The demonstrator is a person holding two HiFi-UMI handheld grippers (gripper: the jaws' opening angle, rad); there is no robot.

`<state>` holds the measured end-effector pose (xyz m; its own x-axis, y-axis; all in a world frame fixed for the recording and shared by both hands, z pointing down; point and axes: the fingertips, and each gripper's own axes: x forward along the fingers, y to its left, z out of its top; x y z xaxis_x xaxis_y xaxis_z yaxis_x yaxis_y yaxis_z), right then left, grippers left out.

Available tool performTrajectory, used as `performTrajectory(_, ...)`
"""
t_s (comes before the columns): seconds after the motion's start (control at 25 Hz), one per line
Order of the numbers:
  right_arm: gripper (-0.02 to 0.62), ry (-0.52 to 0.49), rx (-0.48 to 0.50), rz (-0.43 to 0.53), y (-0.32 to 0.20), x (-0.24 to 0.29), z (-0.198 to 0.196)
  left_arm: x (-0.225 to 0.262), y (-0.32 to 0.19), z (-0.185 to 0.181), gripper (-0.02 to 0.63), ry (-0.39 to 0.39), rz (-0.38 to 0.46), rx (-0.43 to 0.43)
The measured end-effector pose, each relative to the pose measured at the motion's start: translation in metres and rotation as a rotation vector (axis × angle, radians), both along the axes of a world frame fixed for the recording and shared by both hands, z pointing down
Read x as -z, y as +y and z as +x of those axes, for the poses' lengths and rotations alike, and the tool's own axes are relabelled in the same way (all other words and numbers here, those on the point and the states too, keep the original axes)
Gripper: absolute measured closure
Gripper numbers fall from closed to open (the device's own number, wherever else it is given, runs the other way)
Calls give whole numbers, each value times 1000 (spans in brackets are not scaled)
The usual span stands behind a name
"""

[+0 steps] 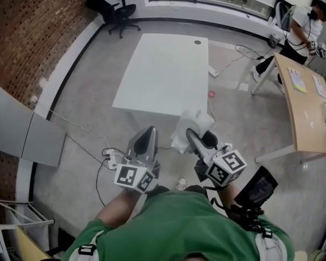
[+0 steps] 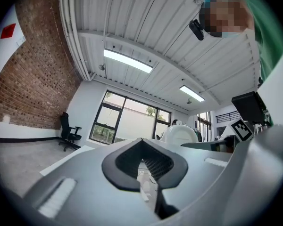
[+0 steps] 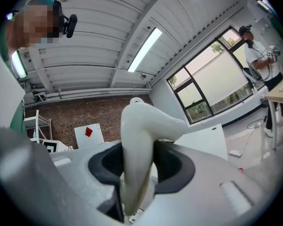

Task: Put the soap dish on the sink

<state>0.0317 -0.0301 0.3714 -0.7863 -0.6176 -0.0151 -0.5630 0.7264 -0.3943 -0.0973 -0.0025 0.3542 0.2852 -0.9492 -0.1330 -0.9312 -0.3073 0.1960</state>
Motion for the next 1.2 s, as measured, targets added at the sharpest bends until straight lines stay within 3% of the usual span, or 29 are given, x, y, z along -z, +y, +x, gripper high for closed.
performTrajectory(0.64, 445, -32, 2, -11, -64, -1, 17, 2, -62, 19, 600, -14, -9, 3)
performTrajectory(1.2, 445, 13, -75, -30, -128, -6, -34, -3, -137, -34, 600, 43, -12, -72)
